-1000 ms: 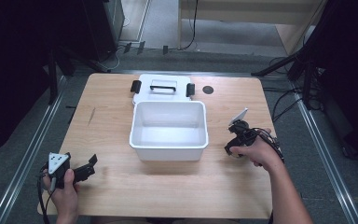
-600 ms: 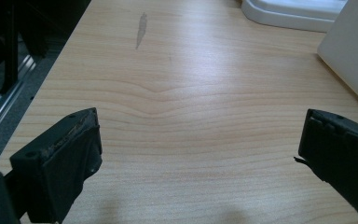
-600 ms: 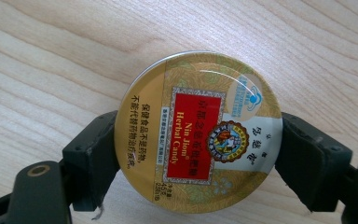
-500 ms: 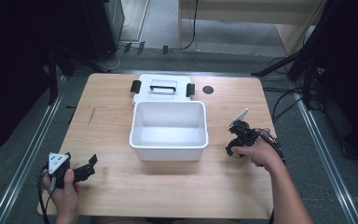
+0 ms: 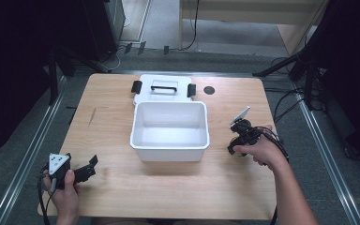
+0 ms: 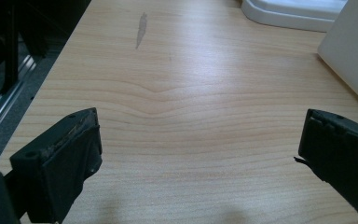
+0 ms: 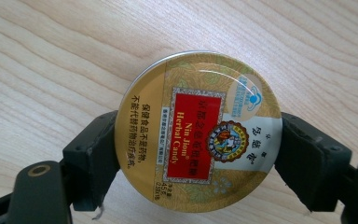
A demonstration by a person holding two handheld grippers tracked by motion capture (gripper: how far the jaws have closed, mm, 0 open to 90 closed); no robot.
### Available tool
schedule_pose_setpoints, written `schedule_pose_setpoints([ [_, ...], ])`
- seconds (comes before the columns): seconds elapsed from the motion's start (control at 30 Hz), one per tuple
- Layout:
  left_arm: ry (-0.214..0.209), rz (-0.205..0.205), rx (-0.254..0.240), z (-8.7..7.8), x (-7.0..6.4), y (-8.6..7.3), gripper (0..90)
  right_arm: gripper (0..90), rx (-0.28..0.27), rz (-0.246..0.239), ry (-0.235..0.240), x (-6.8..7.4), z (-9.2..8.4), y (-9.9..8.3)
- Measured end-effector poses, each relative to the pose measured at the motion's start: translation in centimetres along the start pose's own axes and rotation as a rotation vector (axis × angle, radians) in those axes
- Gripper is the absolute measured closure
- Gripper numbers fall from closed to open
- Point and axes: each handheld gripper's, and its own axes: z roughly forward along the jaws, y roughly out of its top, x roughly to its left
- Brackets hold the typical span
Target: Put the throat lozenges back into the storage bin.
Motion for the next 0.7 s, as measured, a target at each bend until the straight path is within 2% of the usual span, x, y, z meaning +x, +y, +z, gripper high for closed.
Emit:
schedule_pose_setpoints([
  [0.7,0.000,-0.005,0.000,0.0,0.0,0.0,0.0,20.6,-0.022,-0.068,-0.004,0.3,-3.8,1.1],
])
